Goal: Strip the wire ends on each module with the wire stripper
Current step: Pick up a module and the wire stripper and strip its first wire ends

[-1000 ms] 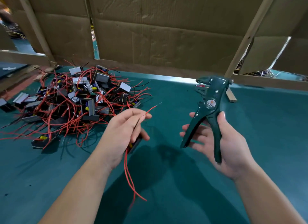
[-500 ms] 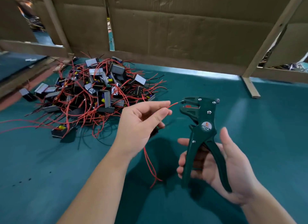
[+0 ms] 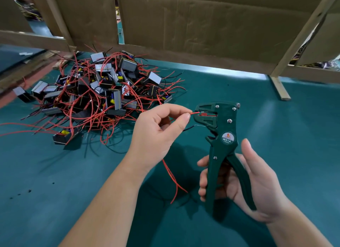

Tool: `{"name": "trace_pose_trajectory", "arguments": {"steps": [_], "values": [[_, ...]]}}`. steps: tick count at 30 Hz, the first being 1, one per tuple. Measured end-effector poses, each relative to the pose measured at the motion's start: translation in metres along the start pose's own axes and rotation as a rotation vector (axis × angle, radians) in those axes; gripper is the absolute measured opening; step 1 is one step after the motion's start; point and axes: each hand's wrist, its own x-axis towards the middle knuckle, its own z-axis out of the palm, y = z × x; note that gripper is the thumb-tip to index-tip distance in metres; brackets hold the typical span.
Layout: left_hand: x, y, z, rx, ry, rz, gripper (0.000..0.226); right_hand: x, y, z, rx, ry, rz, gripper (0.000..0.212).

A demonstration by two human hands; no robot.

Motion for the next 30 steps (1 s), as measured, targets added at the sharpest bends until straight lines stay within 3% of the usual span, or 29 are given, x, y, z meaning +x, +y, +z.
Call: {"name": "trace_pose_trajectory", "arguments": {"steps": [23, 30], "values": [[-0.0005, -0.0002, -0.005, 0.229, 0.011, 0.141, 0.016, -0.001, 0.0025, -0.0019, -0.08, 0.014, -0.005, 0.08], [-0.0002, -0.0008, -0.0052, 0.189, 0.004, 0.111, 0.012, -0.0014, 0.001, -0.0021, -0.08, -0.003, -0.009, 0.077]]}}
